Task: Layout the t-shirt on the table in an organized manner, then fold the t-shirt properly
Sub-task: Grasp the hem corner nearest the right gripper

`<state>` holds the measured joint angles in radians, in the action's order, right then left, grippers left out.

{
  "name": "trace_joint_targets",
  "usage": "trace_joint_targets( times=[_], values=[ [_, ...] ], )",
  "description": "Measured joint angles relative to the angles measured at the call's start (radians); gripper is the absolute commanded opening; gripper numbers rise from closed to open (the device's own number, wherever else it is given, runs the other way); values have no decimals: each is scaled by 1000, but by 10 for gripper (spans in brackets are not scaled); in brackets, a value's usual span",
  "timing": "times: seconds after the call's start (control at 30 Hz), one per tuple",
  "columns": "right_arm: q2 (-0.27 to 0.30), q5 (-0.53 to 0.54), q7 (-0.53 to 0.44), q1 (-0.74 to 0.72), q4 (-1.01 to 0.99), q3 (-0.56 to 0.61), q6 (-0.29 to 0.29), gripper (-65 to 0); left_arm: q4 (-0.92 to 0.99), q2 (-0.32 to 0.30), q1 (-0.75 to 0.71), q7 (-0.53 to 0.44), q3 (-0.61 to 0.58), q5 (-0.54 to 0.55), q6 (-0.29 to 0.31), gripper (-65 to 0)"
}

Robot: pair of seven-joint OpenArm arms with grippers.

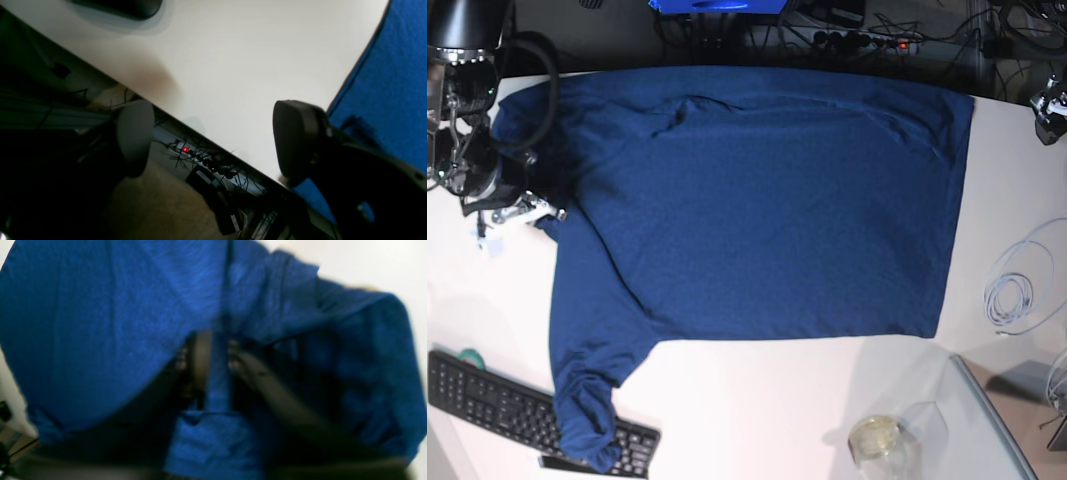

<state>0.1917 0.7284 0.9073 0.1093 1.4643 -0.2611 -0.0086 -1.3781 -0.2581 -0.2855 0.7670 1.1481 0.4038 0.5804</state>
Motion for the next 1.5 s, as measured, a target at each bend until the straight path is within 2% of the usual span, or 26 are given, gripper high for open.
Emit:
trace_joint_targets(
  times=[0.07,0.13,0.27,0.4,0.47,0.53,0.6,0.63,0.83,0.9,1.07,1.23,1.3,1.4,1.43,1.5],
  values=[
    [-6,-10,19,-12,18,-23,0,-305,0,0,0,0,0,0,0,-118],
    [3,-13,13,-50,26,-30,0,-267,0,0,0,0,0,0,0,-118],
    [8,-43,5,-239,-112,-28,0,-267,0,-1,0,0,-3,0,0,-118],
    [3,-228,-14,-446,-414,-29,11,-266,0,0,1,0,-4,0,0,-118],
    [2,-296,-80,-515,-572,-29,12,-266,0,0,0,0,-4,-3,0,-118],
    [2,-354,-135,-548,-686,-30,39,-266,0,0,-3,0,-3,0,0,-118],
    [1,-368,-159,-560,-760,-30,114,-266,0,0,-3,0,-3,0,0,-118],
    [-2,-370,-167,-559,-776,-30,127,-266,0,0,-5,0,-3,1,0,-118],
    [2,-365,-227,-566,-817,-30,138,-267,0,0,-6,0,-3,0,0,-118],
    [0,-366,-228,-566,-817,-30,138,-284,0,0,-5,0,-3,0,0,-118],
    [-21,-369,-228,-565,-817,-30,139,-405,0,0,-5,0,-3,0,0,-118],
    [-31,-369,-228,-565,-816,-30,146,-410,0,-3,-5,0,-3,0,0,-118],
    [-30,-370,-227,-563,-817,-30,190,-411,0,-5,-5,0,-3,0,0,-118],
    [-40,-369,-220,-563,-817,-30,204,-416,0,-5,-4,0,-3,0,0,-118],
    [-42,-369,-221,-563,-817,-30,204,-434,0,-5,-2,0,-3,0,0,-118],
    [-42,-371,-220,-563,-817,-30,204,-528,0,-6,0,0,-3,0,0,-118]
  ],
)
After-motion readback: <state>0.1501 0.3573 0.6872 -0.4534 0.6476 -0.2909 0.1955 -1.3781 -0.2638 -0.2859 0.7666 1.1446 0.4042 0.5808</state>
